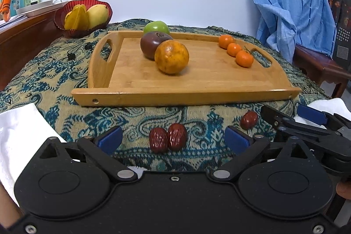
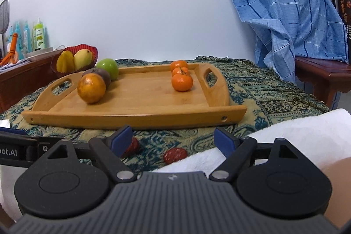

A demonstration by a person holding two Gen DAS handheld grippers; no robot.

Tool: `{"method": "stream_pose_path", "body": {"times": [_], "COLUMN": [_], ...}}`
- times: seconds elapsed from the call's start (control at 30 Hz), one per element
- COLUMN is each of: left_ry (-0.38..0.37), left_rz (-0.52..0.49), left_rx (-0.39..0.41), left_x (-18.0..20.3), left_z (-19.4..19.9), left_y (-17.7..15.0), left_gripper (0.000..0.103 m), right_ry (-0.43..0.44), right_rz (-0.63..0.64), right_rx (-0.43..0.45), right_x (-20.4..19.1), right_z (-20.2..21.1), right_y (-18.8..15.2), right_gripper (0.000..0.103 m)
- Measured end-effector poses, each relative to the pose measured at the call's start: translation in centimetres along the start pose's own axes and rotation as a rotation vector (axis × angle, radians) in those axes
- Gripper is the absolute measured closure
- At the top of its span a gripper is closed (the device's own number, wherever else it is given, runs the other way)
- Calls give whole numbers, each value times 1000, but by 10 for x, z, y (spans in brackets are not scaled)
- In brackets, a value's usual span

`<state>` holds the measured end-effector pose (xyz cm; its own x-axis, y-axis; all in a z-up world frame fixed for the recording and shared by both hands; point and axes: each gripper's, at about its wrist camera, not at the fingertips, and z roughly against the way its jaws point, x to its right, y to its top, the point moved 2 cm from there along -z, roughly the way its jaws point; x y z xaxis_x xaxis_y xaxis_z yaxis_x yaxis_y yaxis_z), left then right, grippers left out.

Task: Organize fruits
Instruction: 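Move both tools back toward the red dates on the towel, then grasp a red date with left gripper while right gripper grasps another date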

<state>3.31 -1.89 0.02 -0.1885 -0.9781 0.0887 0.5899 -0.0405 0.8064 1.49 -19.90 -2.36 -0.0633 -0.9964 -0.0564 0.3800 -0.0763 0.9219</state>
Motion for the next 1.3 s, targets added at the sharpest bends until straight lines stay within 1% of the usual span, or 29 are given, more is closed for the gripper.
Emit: {"method": "stream_pose_path", "body": {"times": [0.03,0.07,0.13,0.17,0.23,0.27,0.33,0.43,0.47,0.5,0.57,0.67,0.73,0.97,1.2,1.3], "left_ry": [0,-1,-2,-2,5,12,27,49,53,57,66,71,70,68,65,63], "left_rz": [-2,-4,-6,-6,-4,-4,-5,-7,-6,-3,2,5,5,-5,-12,-16], "left_rx": [-3,-6,-10,-14,-21,-23,-23,-19,-22,-26,-29,-32,-31,-34,-29,-35], "left_x": [0,0,0,0,-1,-2,-4,-7,-8,-9,-12,-14,-13,-10,-8,-9], "left_z": [1,2,5,6,8,9,11,12,12,11,10,7,6,-2,-6,-10], "left_y": [-2,-4,-7,-8,-9,-10,-10,-10,-10,-10,-10,-10,-9,-9,-6,-5], "left_gripper": [13,16,33,37,52,55,66,74,75,76,77,77,77,77,78,78], "right_ry": [1,2,5,10,22,27,30,21,15,9,0,-25,-34,-50,-55,-58], "right_rz": [4,10,19,23,30,38,50,63,65,66,64,64,63,102,108,101], "right_rx": [-1,-1,-2,-2,-2,-2,-6,-15,-15,-15,-17,-23,-31,-43,-57,-58], "right_x": [-1,-2,-5,-6,-7,-9,-11,-13,-13,-13,-12,-10,-8,-13,-14,-13], "right_z": [1,1,2,2,3,4,4,3,3,4,4,4,4,3,-1,-3], "right_y": [-1,-2,-2,-3,-4,-5,-6,-7,-7,-8,-8,-8,-9,-12,-13,-13], "right_gripper": [13,13,13,13,13,15,19,27,32,35,47,57,59,59,60,66]}}
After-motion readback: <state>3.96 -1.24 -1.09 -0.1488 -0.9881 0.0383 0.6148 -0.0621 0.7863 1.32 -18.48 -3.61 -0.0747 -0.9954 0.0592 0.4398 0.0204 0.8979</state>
